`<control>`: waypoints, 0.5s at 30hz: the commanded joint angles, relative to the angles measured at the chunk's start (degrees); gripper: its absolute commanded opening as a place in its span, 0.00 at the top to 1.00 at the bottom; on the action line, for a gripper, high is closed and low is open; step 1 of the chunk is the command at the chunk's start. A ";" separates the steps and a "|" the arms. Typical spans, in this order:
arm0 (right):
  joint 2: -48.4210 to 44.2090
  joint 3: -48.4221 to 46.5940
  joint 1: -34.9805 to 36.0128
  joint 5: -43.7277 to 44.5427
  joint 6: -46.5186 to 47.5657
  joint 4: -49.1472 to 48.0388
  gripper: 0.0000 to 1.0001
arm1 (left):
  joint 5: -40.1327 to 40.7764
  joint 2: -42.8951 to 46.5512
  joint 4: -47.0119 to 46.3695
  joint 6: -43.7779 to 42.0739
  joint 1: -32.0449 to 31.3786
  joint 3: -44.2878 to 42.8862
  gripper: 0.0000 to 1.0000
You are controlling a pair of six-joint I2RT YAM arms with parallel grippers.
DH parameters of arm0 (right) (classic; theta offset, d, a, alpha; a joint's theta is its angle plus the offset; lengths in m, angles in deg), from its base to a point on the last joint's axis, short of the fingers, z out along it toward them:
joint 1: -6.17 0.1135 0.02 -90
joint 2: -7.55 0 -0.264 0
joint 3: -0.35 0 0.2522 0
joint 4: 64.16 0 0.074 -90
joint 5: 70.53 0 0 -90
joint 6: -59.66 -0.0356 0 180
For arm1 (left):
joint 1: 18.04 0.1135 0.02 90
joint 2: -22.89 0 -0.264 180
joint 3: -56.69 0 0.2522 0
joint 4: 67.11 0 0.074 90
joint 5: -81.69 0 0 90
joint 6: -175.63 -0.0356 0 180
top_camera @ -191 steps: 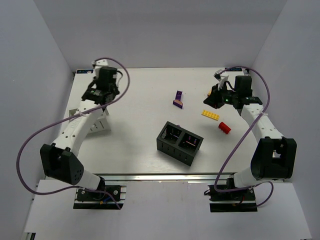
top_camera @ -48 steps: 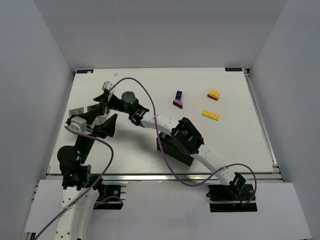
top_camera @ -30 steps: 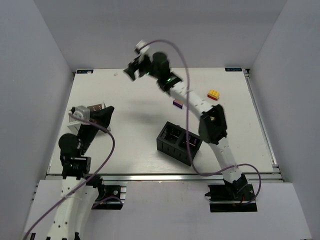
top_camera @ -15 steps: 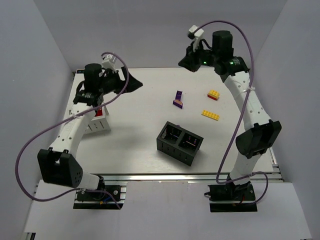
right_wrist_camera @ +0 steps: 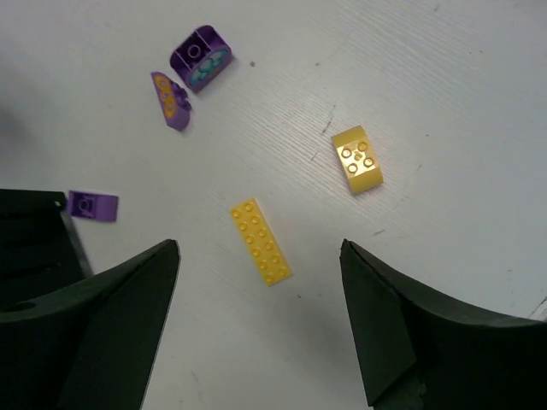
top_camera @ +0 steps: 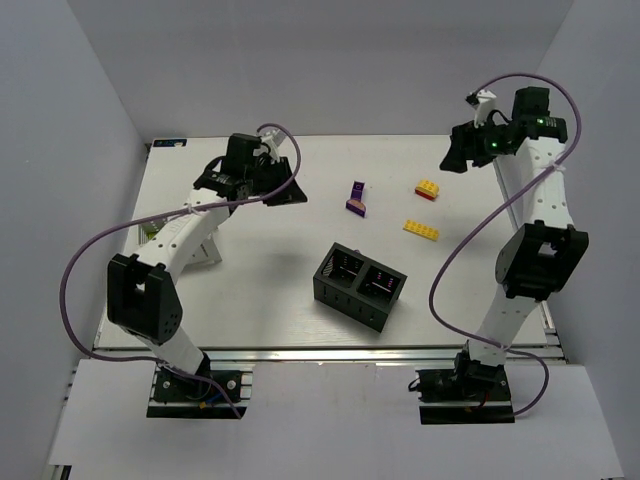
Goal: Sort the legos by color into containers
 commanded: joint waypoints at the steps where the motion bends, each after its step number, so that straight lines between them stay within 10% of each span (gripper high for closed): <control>1: 6.21 -7.79 1.31 0.86 16.31 13.49 0.19 | 4.25 2.63 2.73 -2.93 -0.34 0.22 0.66; 5: 13.61 -9.67 1.75 4.02 23.62 16.86 0.11 | 4.34 7.73 0.81 -5.92 -0.34 6.90 0.17; 15: 14.23 5.62 2.71 9.92 20.64 -10.02 0.15 | 3.20 21.61 -7.11 -11.03 -0.34 25.09 0.09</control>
